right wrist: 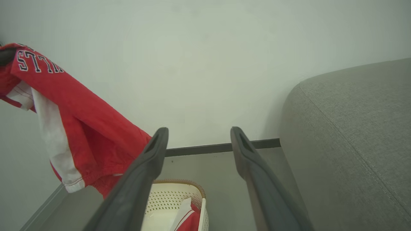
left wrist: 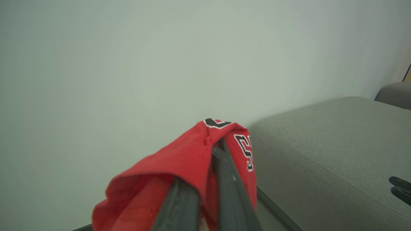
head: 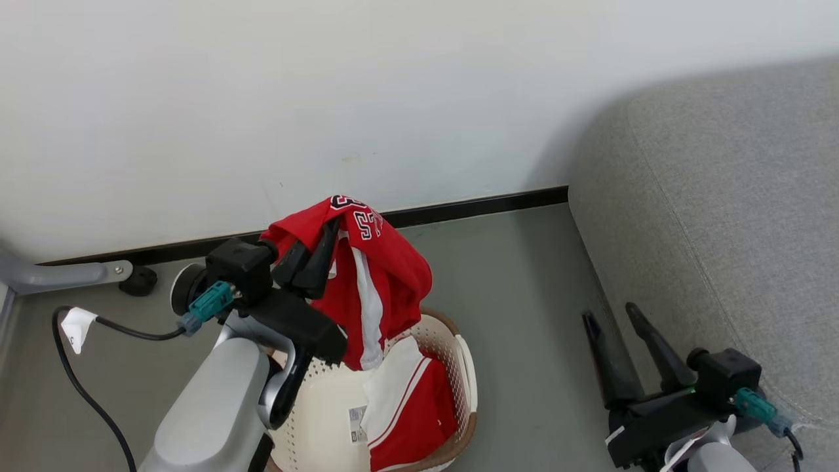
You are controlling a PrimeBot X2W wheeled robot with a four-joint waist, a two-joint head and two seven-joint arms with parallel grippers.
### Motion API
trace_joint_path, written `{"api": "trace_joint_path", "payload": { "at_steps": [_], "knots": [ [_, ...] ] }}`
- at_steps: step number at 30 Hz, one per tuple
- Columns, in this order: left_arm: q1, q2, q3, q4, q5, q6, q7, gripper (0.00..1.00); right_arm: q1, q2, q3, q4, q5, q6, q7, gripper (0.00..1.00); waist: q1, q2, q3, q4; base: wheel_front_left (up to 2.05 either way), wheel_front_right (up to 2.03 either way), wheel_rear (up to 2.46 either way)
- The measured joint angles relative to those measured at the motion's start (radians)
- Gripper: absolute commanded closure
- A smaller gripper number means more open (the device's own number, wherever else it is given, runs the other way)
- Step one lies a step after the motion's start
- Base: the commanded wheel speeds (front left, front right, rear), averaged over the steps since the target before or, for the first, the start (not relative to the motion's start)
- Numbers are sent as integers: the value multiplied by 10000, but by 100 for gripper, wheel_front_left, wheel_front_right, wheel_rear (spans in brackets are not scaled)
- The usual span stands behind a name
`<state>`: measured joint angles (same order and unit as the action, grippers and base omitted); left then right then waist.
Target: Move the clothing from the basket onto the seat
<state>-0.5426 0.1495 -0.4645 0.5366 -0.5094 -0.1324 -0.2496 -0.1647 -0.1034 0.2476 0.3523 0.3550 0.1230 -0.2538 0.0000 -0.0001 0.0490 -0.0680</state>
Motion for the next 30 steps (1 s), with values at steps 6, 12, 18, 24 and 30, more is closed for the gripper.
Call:
{"api": "trace_joint_path", "payload": {
  "at_steps": [6, 12, 18, 24, 30],
  "knots": [
    [-101, -15, -159, -424, 33, 0, 0, 100, -251, -207, 1091, 59, -184, 2, 2, 0, 0, 1, 17, 74, 0, 0, 0],
    [-485, -125, -403, -872, 104, 0, 0, 100, -1584, -671, 2476, 640, -934, 2, 54, 0, 0, 1, 82, 198, 0, 0, 0],
    [-693, -408, -675, -1214, 100, 0, 6, 100, -2601, -890, 3335, 1302, -1091, 2, 79, 0, 1, 2, 159, 368, 0, 0, 0],
    [-701, -420, -892, -1465, 10, 0, 15, 100, -3592, -984, 4458, 1958, -1091, 4, 117, 0, 1, 2, 215, 504, 0, 0, 0],
    [-740, -481, -1283, -1661, -8, 0, 151, 100, -4153, -1158, 5170, 2535, -1089, 4, 102, 0, 1, 2, 238, 699, 0, 0, 0]
  ]
}}
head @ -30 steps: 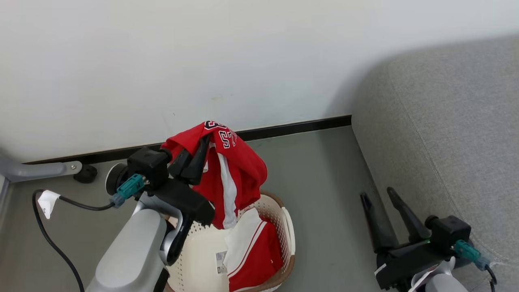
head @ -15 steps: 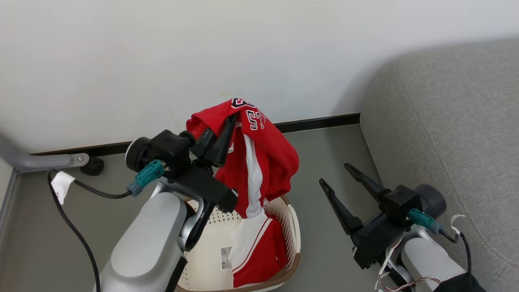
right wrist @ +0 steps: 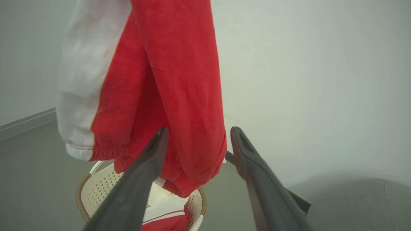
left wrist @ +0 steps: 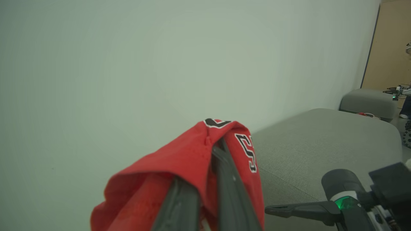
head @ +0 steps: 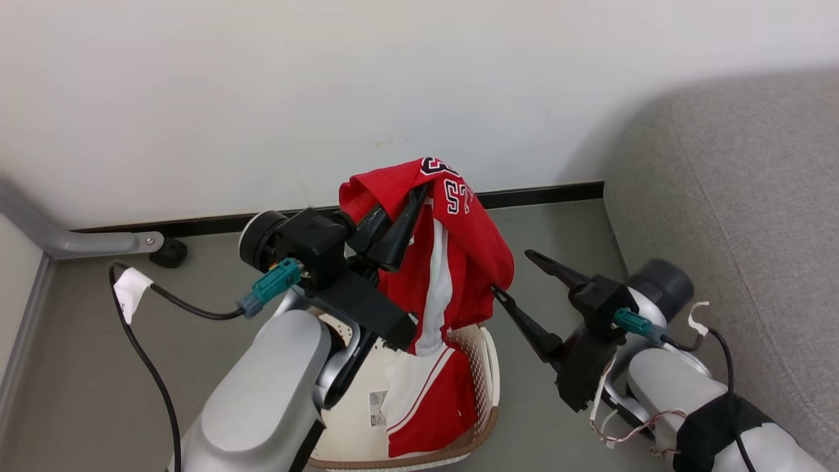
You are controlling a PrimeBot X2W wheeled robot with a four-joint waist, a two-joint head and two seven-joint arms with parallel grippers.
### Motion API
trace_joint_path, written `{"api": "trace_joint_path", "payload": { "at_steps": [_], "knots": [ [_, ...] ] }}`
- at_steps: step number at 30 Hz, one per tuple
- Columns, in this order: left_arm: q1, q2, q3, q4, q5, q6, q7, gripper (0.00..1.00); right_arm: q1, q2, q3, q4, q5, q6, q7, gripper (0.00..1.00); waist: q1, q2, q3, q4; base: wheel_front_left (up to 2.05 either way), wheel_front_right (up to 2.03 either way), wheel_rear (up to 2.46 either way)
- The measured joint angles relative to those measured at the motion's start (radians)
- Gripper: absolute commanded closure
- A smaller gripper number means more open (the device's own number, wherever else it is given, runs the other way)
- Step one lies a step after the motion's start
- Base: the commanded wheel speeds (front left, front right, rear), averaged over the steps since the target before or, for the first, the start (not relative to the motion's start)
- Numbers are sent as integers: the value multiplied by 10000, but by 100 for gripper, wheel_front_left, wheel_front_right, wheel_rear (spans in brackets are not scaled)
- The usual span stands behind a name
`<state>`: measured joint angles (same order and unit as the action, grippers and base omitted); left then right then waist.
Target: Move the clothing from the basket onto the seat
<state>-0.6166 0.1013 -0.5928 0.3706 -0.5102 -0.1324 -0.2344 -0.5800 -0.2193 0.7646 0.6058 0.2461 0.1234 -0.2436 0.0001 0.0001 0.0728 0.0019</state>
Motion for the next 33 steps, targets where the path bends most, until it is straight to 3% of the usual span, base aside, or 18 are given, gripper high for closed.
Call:
{"api": "trace_joint_path", "payload": {
  "at_steps": [12, 21, 22, 23, 33],
  "knots": [
    [-1, 56, -997, -560, -79, 0, 309, 100, -1078, 63, 882, 1001, 625, 2, -44, 0, 0, 0, 148, 397, 0, 0, 0],
    [-8, 274, -1227, -690, -332, 0, 349, 100, -1883, 280, 2675, 1287, 903, 2, -56, 0, 0, 0, 204, 611, 0, 0, 0],
    [-8, 274, -1233, -690, -351, 0, 374, 100, -1929, 280, 2708, 1363, 972, 2, -58, 36, 0, 0, 205, 624, 0, 0, 0],
    [-8, 278, -1233, -690, -353, 0, 387, 100, -1957, 276, 2721, 1444, 1087, 2, -56, 100, 0, 0, 206, 636, 0, 0, 0],
    [-6, 470, -995, -596, -378, 2, 382, 100, -2068, 311, 2842, 1668, 2096, 2, -58, 100, 0, 0, 162, 598, 0, 0, 0]
  ]
}}
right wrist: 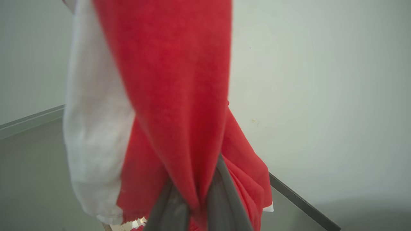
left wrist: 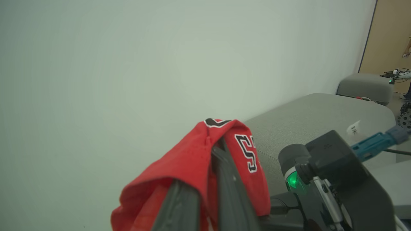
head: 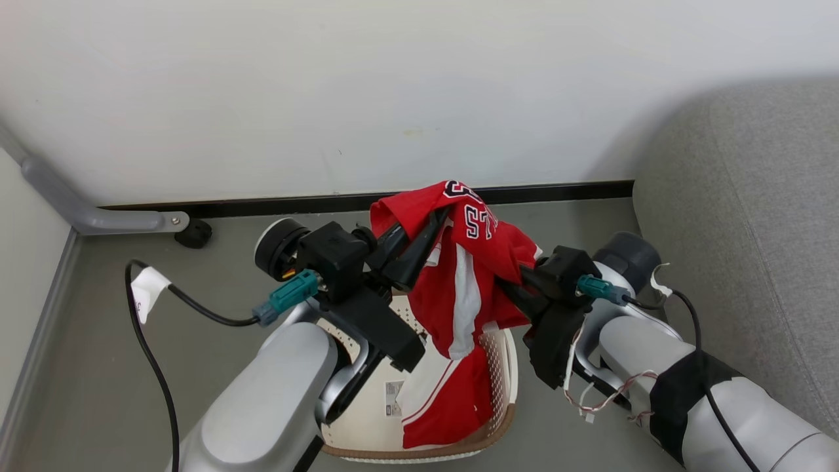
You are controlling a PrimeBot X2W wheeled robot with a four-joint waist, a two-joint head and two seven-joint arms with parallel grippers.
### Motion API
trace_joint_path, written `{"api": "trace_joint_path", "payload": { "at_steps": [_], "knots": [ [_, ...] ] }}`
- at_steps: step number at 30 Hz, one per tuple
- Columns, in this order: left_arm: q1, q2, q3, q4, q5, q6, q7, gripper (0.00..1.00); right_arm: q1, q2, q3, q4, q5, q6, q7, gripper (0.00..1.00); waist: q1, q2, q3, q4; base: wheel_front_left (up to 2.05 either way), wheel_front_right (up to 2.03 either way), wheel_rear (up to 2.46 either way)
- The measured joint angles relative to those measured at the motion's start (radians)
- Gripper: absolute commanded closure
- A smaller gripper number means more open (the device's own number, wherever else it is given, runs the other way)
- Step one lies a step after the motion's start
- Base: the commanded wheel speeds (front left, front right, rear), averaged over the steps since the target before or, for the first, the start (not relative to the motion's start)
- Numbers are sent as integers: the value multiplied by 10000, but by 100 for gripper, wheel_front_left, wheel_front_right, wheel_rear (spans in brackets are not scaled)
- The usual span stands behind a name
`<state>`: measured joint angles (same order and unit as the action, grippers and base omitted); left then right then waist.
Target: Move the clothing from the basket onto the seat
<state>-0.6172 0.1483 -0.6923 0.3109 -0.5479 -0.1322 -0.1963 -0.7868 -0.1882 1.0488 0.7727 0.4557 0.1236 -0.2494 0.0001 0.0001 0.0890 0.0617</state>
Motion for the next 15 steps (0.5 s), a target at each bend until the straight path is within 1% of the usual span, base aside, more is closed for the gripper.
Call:
{"api": "trace_joint_path", "payload": {
  "at_steps": [2, 6, 10, 15],
  "knots": [
    [14, 94, 61, 10, -15, 13, -4, 100, 1, 23, -73, -33, 192, 0, 0, 100, 0, 0, -22, -62, 0, 0, 0],
    [71, 109, 69, 48, -67, 15, -4, 100, 66, -65, -568, -69, 692, 0, 0, 100, 0, 0, -59, -166, 0, 0, 0],
    [371, 293, 79, 84, -128, 102, -4, 100, 222, -98, -711, -215, 978, 0, 2, 100, 0, 0, -84, -299, 0, 0, 0],
    [639, 372, 69, 192, -142, 102, -4, 100, 442, -211, -1204, -401, 1277, 0, 2, 100, 0, -1, -115, -415, 0, 0, 0]
  ]
}}
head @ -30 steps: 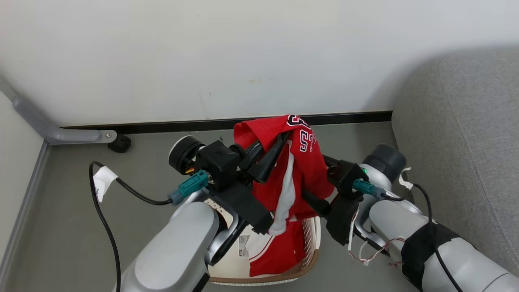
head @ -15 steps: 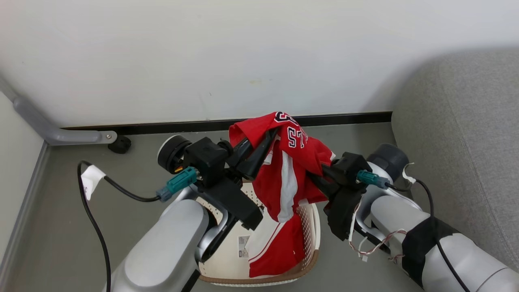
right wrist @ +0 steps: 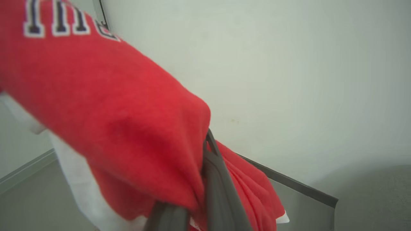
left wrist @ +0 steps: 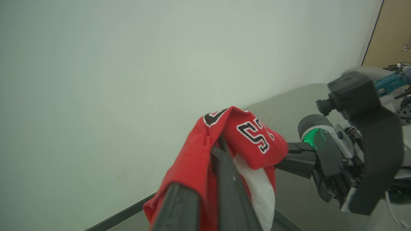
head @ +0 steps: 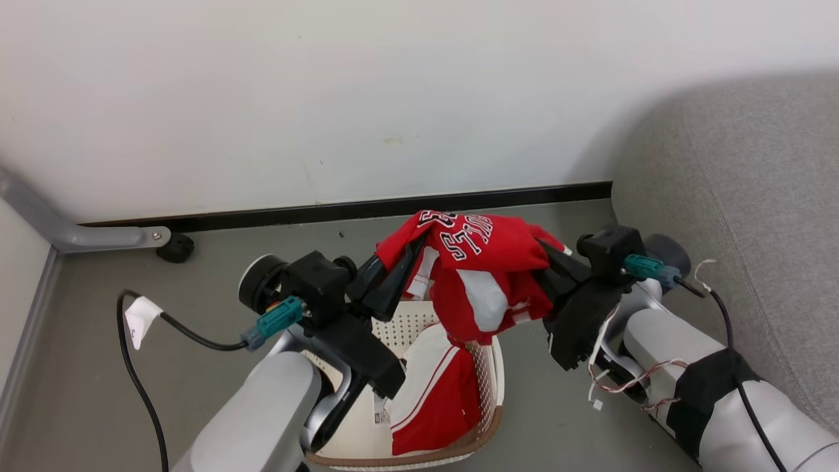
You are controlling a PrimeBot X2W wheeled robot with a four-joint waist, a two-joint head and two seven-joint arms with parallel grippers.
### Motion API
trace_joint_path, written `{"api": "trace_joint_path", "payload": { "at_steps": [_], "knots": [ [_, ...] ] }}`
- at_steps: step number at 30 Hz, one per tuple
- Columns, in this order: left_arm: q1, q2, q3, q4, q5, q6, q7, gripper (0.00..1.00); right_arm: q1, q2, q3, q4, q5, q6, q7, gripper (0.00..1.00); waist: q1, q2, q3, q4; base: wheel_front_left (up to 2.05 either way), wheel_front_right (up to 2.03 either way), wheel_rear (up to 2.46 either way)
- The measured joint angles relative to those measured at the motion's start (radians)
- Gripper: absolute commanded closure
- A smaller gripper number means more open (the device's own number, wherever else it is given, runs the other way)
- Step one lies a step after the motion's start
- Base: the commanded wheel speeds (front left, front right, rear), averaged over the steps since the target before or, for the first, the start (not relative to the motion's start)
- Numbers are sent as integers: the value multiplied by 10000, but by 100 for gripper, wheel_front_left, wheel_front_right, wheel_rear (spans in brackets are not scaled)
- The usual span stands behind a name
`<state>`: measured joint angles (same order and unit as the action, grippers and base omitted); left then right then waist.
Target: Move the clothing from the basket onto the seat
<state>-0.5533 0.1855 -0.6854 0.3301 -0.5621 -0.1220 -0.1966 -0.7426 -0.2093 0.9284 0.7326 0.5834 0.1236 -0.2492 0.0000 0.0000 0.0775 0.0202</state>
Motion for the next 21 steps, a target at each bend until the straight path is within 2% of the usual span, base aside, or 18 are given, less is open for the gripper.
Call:
{"api": "trace_joint_path", "payload": {
  "at_steps": [2, 3, 5, 6, 8, 17, 21],
  "knots": [
    [138, 21, -21, 33, -4, 0, 0, 100, 39, -10, -278, -92, 88, 0, 0, 100, 0, 0, -12, -39, 0, 0, 0],
    [197, 29, -29, 52, -10, 0, 0, 96, 71, -10, -426, -127, 128, 0, 0, 100, 0, 0, -19, -58, 0, 0, 0],
    [334, 54, -58, 109, -23, 0, 0, 76, 183, -13, -738, -163, 230, 0, 0, 100, 0, 0, -36, -97, 0, 0, 0],
    [334, 54, -58, 109, -23, 0, 0, 63, 183, -13, -738, -163, 230, 0, 0, 100, 0, 0, -36, -97, 0, 0, 0],
    [450, 75, -73, 140, -58, 0, 0, 0, 291, -25, -1022, -199, 359, 0, 0, 100, 0, 1, -57, -137, 0, 0, 0],
    [700, 123, -205, 33, -75, 0, -77, 0, 773, -238, -1778, -573, 397, -4, 0, 100, 0, 0, -146, -310, 0, 0, 0],
    [825, 322, -186, -8, -75, 0, -90, 0, 991, -265, -2138, -840, 376, -17, 0, 100, 0, 0, -220, -494, 0, 0, 0]
  ]
}}
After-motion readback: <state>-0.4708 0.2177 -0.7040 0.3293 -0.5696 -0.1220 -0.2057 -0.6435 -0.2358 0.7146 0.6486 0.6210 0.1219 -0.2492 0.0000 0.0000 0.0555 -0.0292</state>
